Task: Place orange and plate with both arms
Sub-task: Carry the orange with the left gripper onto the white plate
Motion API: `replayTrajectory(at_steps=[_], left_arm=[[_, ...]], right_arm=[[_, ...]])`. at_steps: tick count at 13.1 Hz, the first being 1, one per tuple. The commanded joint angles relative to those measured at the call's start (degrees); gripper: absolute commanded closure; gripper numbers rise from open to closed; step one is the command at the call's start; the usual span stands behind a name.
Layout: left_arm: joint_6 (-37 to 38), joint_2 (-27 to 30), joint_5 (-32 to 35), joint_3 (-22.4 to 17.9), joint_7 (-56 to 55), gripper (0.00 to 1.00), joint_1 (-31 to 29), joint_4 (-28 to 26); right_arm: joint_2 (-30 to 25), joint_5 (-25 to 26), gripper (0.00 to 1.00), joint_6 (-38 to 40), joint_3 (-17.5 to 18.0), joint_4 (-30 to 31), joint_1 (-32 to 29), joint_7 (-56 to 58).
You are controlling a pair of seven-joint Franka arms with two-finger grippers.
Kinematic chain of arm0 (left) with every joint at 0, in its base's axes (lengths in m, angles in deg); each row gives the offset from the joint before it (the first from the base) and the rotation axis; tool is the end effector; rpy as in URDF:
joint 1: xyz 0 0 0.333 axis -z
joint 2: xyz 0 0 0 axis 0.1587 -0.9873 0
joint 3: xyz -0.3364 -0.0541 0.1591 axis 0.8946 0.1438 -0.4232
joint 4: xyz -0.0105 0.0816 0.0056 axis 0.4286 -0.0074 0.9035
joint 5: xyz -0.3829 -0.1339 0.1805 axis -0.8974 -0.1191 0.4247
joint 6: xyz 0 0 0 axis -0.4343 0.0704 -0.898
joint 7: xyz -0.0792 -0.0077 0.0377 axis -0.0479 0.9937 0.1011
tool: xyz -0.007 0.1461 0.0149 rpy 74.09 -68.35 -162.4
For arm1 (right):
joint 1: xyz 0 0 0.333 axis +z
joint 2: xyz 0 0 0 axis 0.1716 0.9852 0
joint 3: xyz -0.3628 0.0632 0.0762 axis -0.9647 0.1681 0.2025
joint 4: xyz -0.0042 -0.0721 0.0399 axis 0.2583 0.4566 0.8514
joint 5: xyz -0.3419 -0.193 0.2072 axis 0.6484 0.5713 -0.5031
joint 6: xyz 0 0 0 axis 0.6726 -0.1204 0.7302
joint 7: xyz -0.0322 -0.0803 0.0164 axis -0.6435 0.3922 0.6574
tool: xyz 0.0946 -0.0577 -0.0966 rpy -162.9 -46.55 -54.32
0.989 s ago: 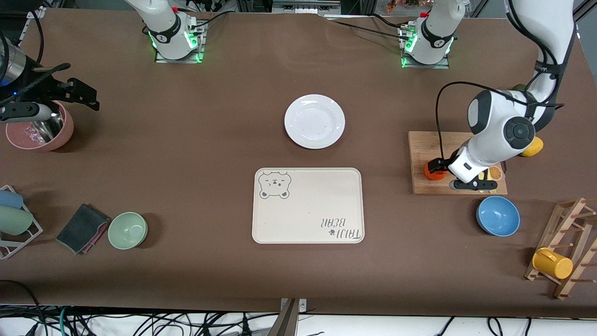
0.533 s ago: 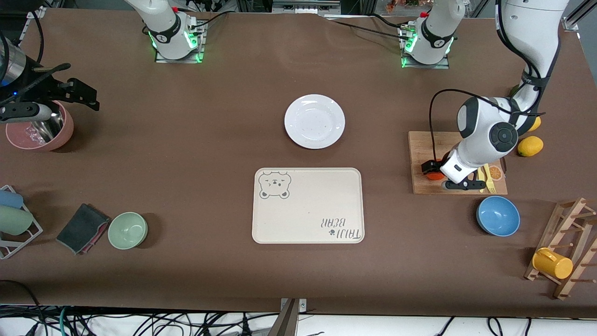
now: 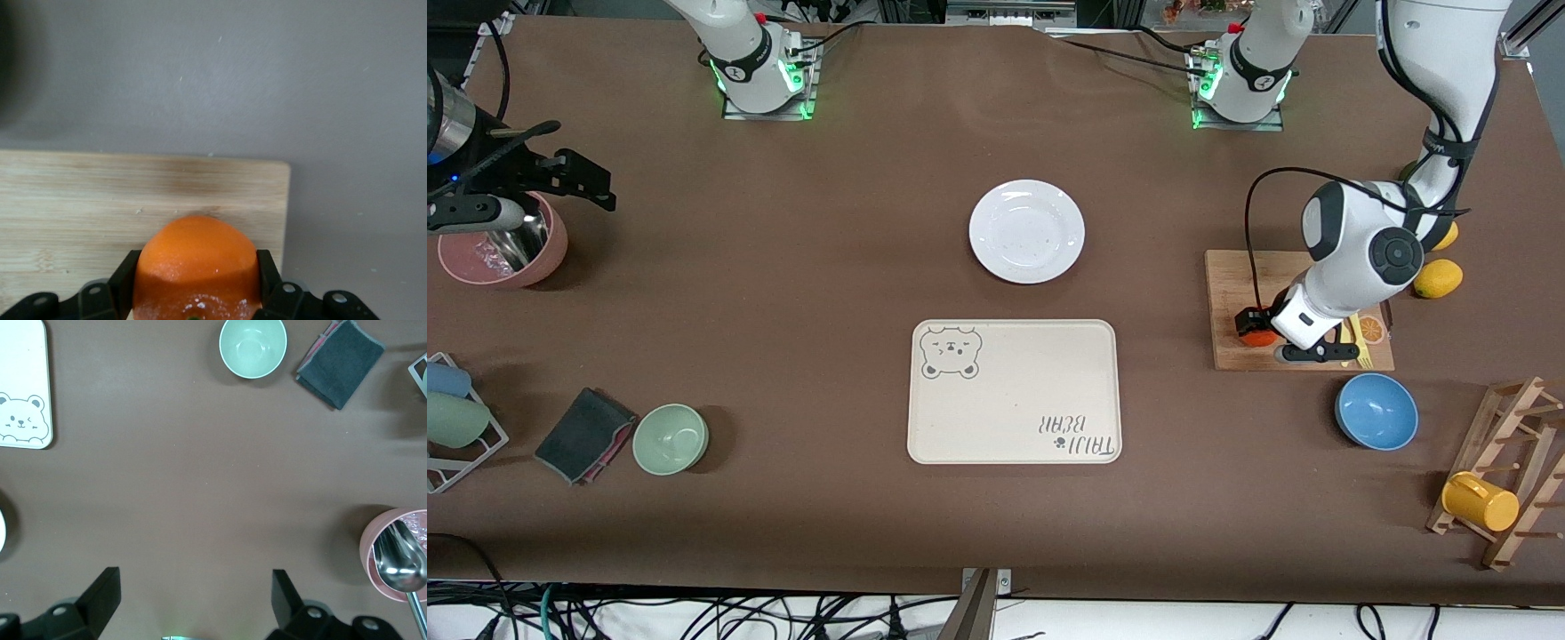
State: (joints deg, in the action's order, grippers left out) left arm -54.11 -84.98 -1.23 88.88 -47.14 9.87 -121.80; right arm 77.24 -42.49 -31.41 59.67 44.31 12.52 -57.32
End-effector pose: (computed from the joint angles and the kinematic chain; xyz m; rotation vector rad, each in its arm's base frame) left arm 0.6174 -0.0445 0.2100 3.0706 0.0979 -0.0335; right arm 0.5930 0.0204 0.6086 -3.1315 -0.1290 0.1166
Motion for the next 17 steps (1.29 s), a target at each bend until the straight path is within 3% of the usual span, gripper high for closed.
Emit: replayTrajectory(at_steps=[1,4,9,17], left_arm=[[1.72,4.01,-3.82,-0.12,-0.07,0.92,3.38,-0.44],[3.21,5.69,-8.91,1.62,-7.16,0.92,9.26,-0.61],[2.43,3.85,-9.19,3.66,-24.74,0.92,23.93,-0.17],[-0.21,-0.88,-11.12,4.98,-41.72,0.86,37.04,1.92]], right_arm=[[0.72,-0.01,0.0,1.14,-0.17,-1.72,0.0,0.63],[0.72,-0.01,0.0,1.14,-0.17,-1.72,-0.09,0.63],[0.72,-0.01,0.0,1.14,-0.17,-1.72,-0.26,0.63],[0.81,-0.09,0.0,1.22,-0.78,-1.64,-0.53,0.71]])
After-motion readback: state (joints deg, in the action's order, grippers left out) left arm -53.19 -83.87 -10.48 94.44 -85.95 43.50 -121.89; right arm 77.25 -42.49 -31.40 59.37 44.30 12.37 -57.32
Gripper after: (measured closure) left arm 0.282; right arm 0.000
